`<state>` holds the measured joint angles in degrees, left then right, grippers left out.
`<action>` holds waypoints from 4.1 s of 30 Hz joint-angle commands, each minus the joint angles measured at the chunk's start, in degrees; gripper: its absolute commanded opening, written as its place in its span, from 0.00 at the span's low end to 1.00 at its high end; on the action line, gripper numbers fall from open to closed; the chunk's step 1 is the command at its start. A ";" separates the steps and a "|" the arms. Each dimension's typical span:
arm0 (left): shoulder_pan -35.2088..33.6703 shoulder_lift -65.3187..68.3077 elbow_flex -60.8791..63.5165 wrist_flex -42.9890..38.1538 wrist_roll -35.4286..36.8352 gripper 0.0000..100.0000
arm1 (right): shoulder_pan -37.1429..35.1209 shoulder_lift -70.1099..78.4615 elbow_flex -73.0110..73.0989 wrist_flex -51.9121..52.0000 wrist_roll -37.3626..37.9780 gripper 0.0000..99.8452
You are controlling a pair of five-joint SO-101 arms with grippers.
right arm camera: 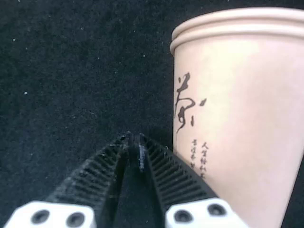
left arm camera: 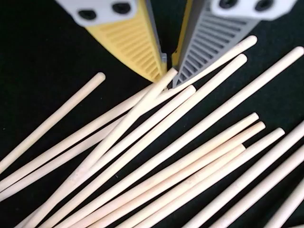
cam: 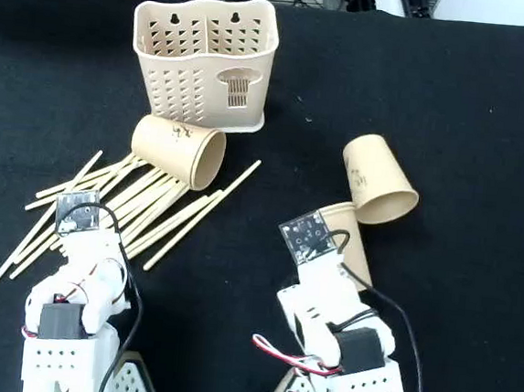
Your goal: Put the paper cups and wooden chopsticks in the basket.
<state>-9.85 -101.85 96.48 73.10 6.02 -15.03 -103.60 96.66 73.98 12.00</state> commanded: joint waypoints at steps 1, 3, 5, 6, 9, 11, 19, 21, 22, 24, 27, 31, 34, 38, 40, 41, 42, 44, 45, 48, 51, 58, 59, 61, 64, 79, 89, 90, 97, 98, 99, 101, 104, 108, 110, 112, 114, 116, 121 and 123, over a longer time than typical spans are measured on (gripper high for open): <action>0.40 -0.44 0.92 -1.23 0.44 0.03 | 0.70 -3.82 -0.13 0.09 0.35 0.02; 0.40 -0.44 0.92 -1.23 0.44 0.03 | 0.70 -3.82 -0.13 0.09 0.35 0.02; 0.40 -0.44 0.92 -1.23 0.44 0.03 | 0.70 -3.82 -0.13 0.09 0.35 0.02; 0.40 -0.44 0.92 -1.23 0.44 0.03 | 0.70 -3.82 -0.13 0.09 0.35 0.02; 0.40 -0.44 0.92 -1.23 0.44 0.03 | 0.70 -3.82 -0.13 0.09 0.35 0.02; 0.40 -0.44 0.92 -1.23 0.44 0.03 | 0.70 -3.82 -0.13 0.09 0.35 0.02; 0.40 -0.44 0.92 -1.23 0.44 0.03 | 0.70 -3.82 -0.13 0.09 0.35 0.02; 0.40 -0.44 0.92 -1.23 0.44 0.03 | 0.70 -3.82 -0.13 0.09 0.35 0.02; 0.40 -0.44 0.92 -1.23 0.44 0.03 | 0.70 -3.82 -0.13 0.09 0.35 0.02; 0.40 -0.44 0.92 -1.23 0.44 0.03 | 0.70 -3.82 -0.13 0.09 0.35 0.02; 0.40 -0.44 0.92 -1.23 0.44 0.03 | 0.70 -3.82 -0.13 0.09 0.35 0.02; 0.40 -0.44 0.92 -1.23 0.44 0.03 | 0.70 -3.82 -0.13 0.09 0.35 0.02; 0.40 -0.44 0.92 -1.23 0.44 0.03 | 0.70 -3.82 -0.13 0.09 0.35 0.02; 0.40 -0.44 0.92 -1.23 0.44 0.03 | 0.70 -3.82 -0.13 0.09 0.35 0.02; 0.40 -0.44 0.92 -1.23 0.44 0.03 | 0.70 -3.82 -0.13 0.09 0.35 0.02; 0.40 -0.44 0.92 -1.23 0.44 0.03 | 0.70 -3.82 -0.13 0.09 0.35 0.02; 0.40 -0.44 0.92 -1.23 0.44 0.03 | 0.70 -3.82 -0.13 0.09 0.35 0.02; 0.40 -0.44 0.92 -1.23 0.44 0.03 | 0.70 -3.82 -0.13 0.09 0.35 0.02; 0.40 -0.44 0.92 -1.23 0.44 0.03 | 0.70 -3.82 -0.13 0.09 0.35 0.02; 0.40 -0.44 0.92 -1.23 0.44 0.03 | 0.70 -3.82 -0.13 0.09 0.35 0.02; 0.40 -0.44 0.92 -1.23 0.44 0.03 | 0.70 -3.82 -0.13 0.09 0.35 0.02; 0.40 -0.44 0.92 -1.23 0.44 0.03 | 0.44 -3.82 -0.13 0.09 0.44 0.02; 0.40 -0.44 0.92 -1.23 0.44 0.03 | 0.44 -3.82 -0.13 0.09 0.44 0.02; 0.40 -0.44 0.92 -1.23 0.44 0.03 | 0.44 -3.82 -0.13 0.09 0.44 0.02; 0.40 -0.44 0.92 -1.23 0.44 0.03 | 0.44 -3.91 -0.13 -1.14 0.79 0.02; 0.40 -0.44 0.92 -1.23 0.44 0.03 | 0.79 -3.91 -11.65 -15.03 17.76 0.02; 0.40 -0.44 0.92 -1.23 0.44 0.03 | 13.80 -3.47 -19.74 -18.73 18.02 0.10; 0.40 -0.44 0.92 -1.23 0.44 0.03 | 15.30 -3.38 -20.18 -19.25 17.67 0.14; 0.40 -0.44 0.92 -1.23 0.44 0.03 | 22.59 0.22 -20.79 -19.60 17.67 0.15; 0.40 -0.44 0.92 -1.23 0.44 0.03 | 23.12 2.07 -21.58 -19.87 17.67 0.14; 0.40 -0.44 0.92 -1.23 0.44 0.03 | 23.74 4.53 -22.73 -20.22 17.49 0.13; 0.40 -0.44 0.92 -1.23 0.44 0.03 | 25.32 10.51 -25.98 -21.71 15.12 0.13; 0.40 -0.44 0.92 -1.23 0.44 0.03 | 26.20 22.55 -33.27 -22.24 10.99 0.13; 0.40 -0.44 0.92 -1.23 0.44 0.03 | 24.18 39.96 -43.12 -20.22 7.12 0.13; 0.48 -0.44 0.92 -1.23 0.44 0.03 | 21.71 47.16 -48.31 -18.29 7.21 0.13; 0.57 -0.44 0.92 -1.23 0.44 0.03 | 18.73 52.35 -53.41 -15.91 7.30 0.13; 0.57 -0.44 0.92 -1.23 0.44 0.03 | 15.38 56.75 -58.15 -13.71 8.79 0.13; 0.66 -0.44 0.92 -1.23 0.44 0.03 | 13.01 61.41 -62.99 -10.64 11.52 0.13; 0.66 -0.44 0.92 -1.23 0.44 0.03 | 17.58 76.44 -76.97 2.90 4.57 0.13; 0.66 -0.44 0.92 -1.23 0.44 0.03 | 20.66 82.77 -81.54 5.19 1.67 0.13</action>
<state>-9.85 -101.85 96.48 73.10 6.02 1.85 -28.79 23.78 75.47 17.27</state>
